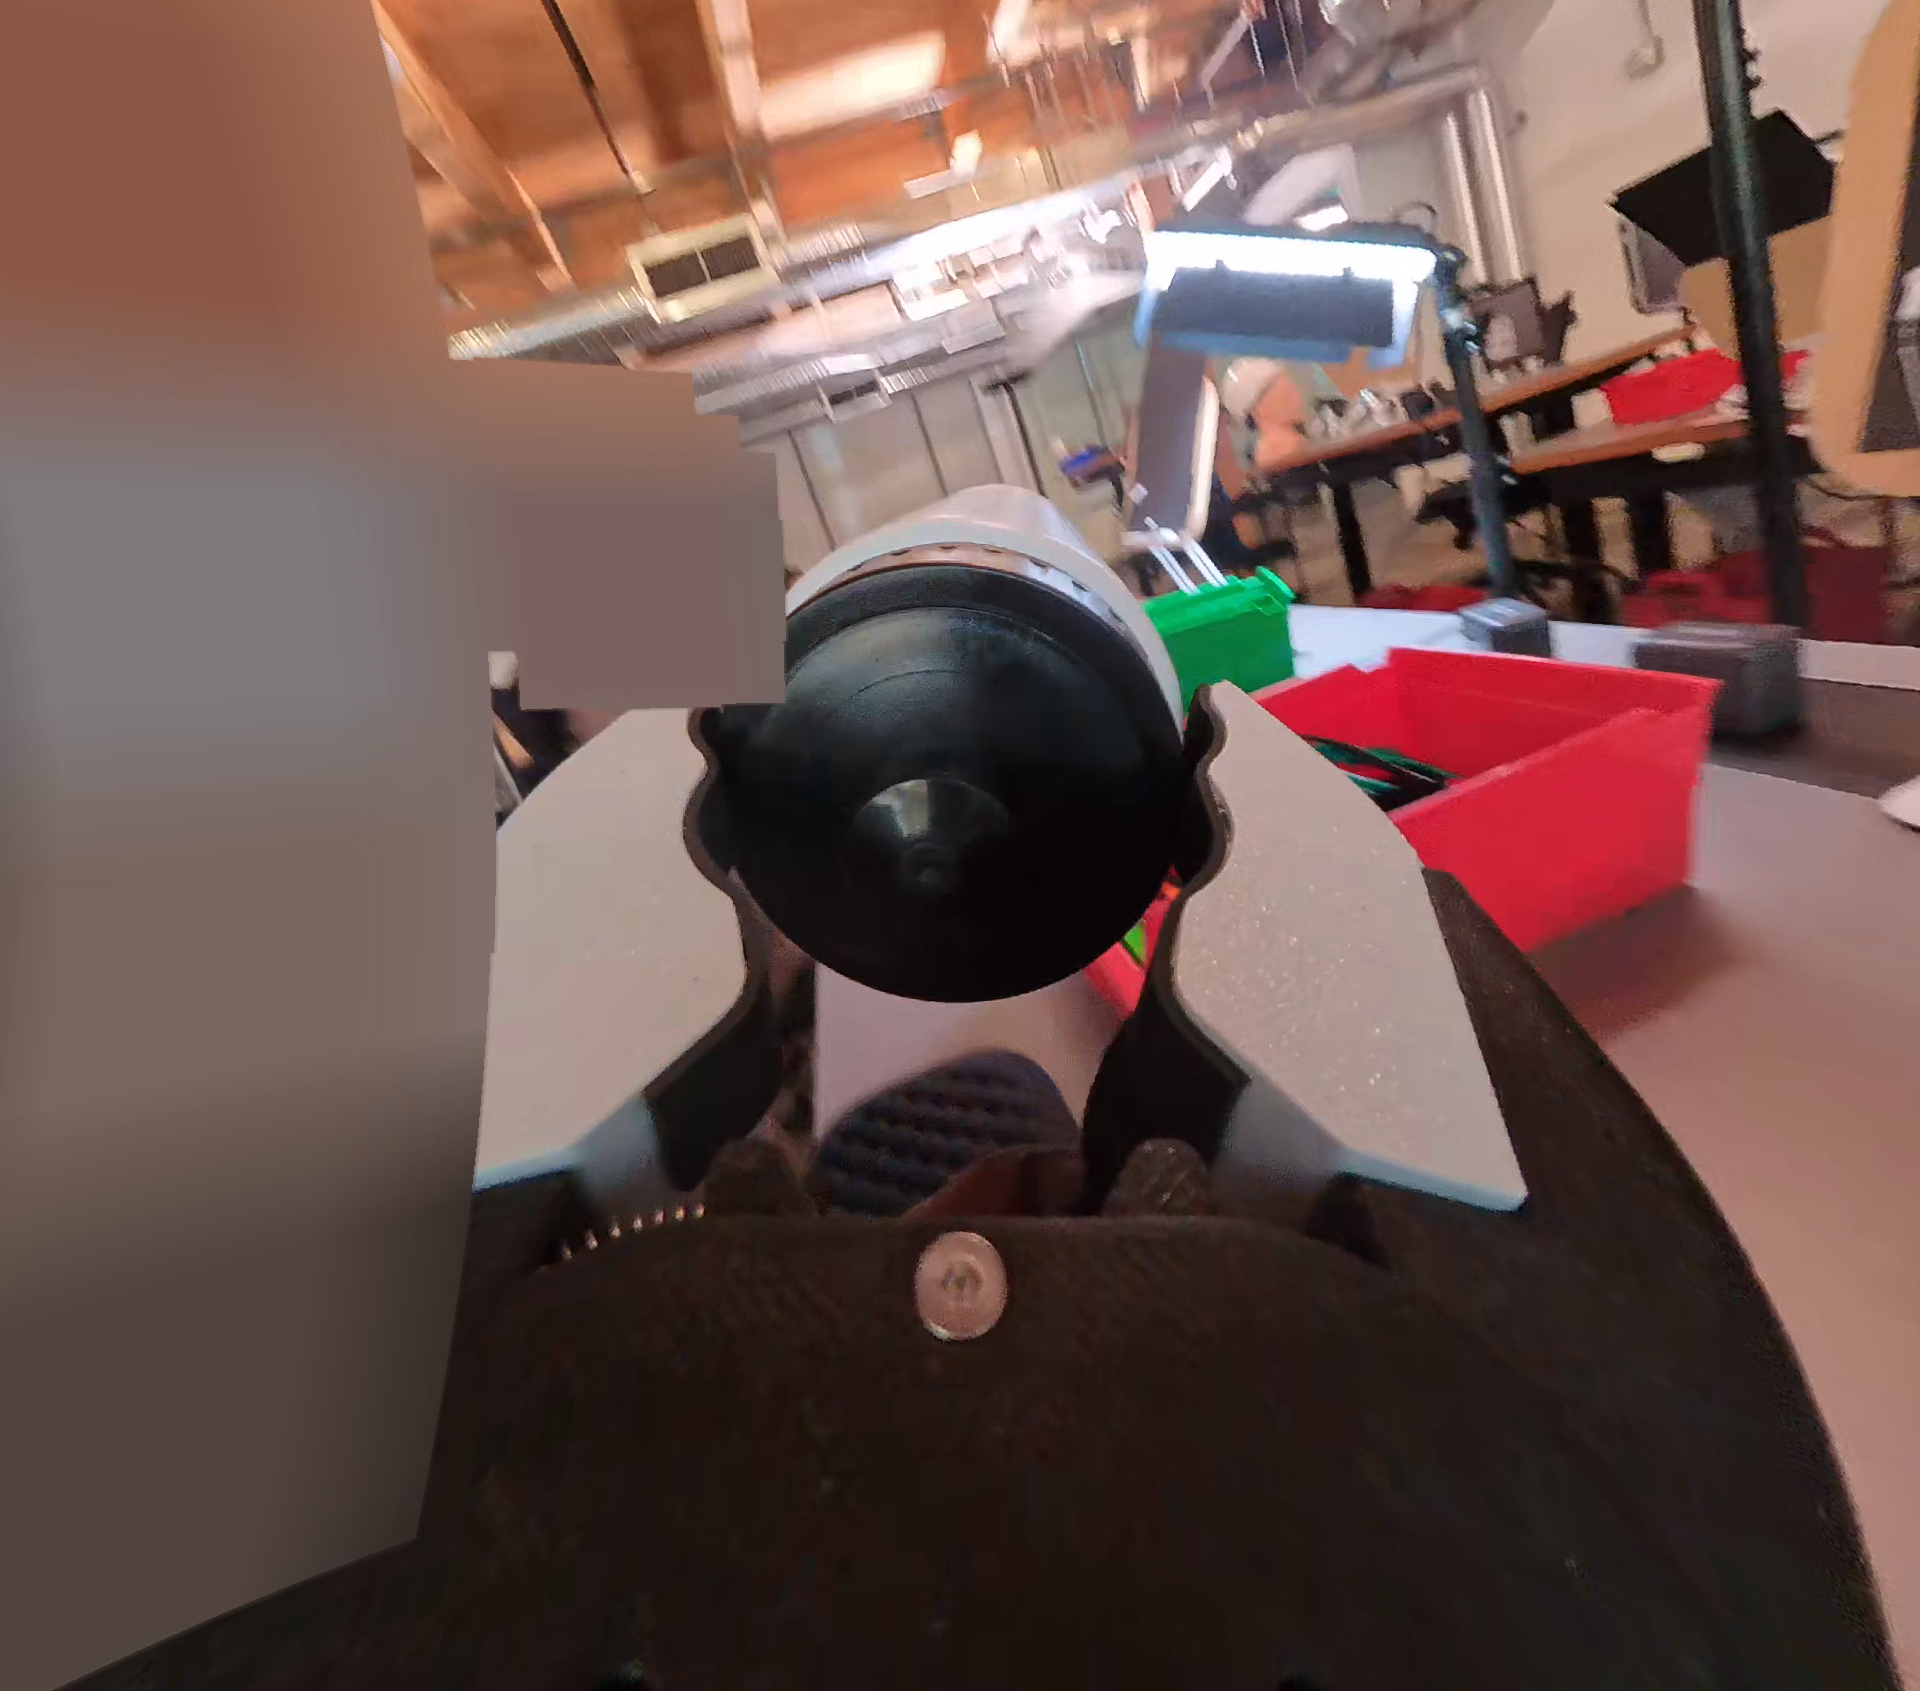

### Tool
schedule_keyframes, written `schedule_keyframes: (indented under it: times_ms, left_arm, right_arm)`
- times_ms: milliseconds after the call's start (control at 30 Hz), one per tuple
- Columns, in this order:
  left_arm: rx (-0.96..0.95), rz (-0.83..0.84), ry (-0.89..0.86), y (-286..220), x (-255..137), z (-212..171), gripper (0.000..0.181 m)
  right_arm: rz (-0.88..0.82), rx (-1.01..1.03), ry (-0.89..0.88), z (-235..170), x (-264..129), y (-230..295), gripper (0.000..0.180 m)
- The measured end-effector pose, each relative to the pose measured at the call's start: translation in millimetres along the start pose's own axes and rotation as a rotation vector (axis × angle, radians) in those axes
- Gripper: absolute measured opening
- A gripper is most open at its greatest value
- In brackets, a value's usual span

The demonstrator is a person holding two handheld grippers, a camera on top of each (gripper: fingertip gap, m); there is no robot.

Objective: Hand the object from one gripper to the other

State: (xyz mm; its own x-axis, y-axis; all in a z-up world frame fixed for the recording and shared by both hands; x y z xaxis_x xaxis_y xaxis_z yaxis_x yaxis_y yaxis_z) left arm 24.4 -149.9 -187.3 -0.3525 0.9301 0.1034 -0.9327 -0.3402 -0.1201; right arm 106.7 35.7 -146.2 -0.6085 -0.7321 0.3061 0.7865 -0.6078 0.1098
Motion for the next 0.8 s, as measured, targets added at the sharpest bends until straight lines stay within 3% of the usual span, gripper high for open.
schedule_keyframes:
  times_ms: [33,100,200,333,500,800]
  left_arm:
    - [0.101,0.057,0.036,4,-6,3,0.135]
    - [0.273,0.099,0.099,2,-13,12,0.13]
    - [0.45,0.035,0.171,-21,1,17,0.123]
    - [0.528,-0.134,0.273,-64,40,-6,0.123]
    - [0.635,-0.11,0.362,-70,67,-28,0.121]
    - [0.73,0.028,0.44,-57,77,-54,0.086]
  right_arm:
    - [-0.015,-0.034,0.056,2,-3,-2,0.086]
    - [-0.031,-0.084,0.174,4,-8,-7,0.085]
    - [-0.041,-0.136,0.345,1,-9,-12,0.085]
    - [-0.02,-0.16,0.464,-7,-1,-12,0.085]
    - [0.0,-0.195,0.578,-17,4,-5,0.085]
    - [0.078,-0.272,0.708,-21,13,14,0.085]
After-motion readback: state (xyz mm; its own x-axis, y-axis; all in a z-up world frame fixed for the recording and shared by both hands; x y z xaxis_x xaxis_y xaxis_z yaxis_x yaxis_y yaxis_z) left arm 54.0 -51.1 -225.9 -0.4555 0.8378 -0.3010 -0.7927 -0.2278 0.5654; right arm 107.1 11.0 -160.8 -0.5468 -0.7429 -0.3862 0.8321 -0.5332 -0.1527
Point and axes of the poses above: each gripper's, where its closed fingertips meet, x out along the fingers, z out of its top, y = z × x across the jaws, the point moved 3 cm from there along -x, back along the fingers, and after that the axes turned 13 degrees about -x, right-handed, at the moved point
